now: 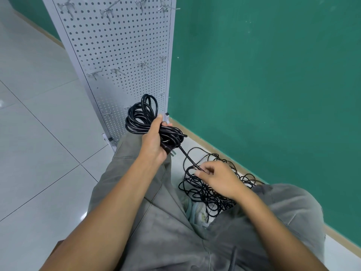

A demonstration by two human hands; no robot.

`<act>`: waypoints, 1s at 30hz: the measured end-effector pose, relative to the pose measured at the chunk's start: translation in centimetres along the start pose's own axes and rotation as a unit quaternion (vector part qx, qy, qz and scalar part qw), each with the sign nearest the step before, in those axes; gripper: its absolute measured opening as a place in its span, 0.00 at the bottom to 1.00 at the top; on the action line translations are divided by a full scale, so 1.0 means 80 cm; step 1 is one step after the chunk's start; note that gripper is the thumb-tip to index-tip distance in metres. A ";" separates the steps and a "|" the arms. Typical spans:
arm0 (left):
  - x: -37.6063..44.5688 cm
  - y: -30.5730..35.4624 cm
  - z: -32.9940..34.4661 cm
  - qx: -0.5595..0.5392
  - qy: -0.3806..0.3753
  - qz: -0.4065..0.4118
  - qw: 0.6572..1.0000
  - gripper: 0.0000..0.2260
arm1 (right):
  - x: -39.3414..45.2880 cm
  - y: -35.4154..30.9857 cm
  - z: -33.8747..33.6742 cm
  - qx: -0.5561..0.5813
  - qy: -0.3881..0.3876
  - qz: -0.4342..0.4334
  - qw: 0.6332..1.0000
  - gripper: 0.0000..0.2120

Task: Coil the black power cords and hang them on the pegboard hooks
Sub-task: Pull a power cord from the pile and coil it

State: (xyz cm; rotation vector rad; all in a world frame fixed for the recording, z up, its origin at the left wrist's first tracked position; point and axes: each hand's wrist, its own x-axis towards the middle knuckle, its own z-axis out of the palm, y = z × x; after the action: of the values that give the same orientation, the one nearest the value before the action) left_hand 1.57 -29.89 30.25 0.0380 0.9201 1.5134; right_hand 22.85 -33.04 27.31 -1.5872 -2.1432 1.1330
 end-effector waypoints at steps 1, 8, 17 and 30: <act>0.003 0.001 -0.002 -0.005 0.020 0.003 1.000 0.12 | -0.002 -0.001 -0.004 0.036 -0.004 0.008 0.999 0.14; 0.012 0.007 -0.005 0.034 0.116 0.091 0.988 0.11 | -0.004 0.001 -0.012 0.075 -0.040 0.006 0.996 0.12; 0.010 -0.021 -0.002 0.294 0.015 0.178 0.939 0.06 | -0.028 -0.054 -0.050 -0.044 0.001 -0.072 0.996 0.09; -0.034 -0.047 0.008 0.331 -0.249 0.009 0.910 0.30 | -0.006 -0.084 -0.067 -0.006 0.259 -0.076 0.963 0.24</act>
State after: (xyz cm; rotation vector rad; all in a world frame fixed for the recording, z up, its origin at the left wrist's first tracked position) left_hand 5.54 -32.36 29.96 0.8882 0.9659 1.0629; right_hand 21.55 -31.80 35.72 -1.4841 -1.8774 0.5731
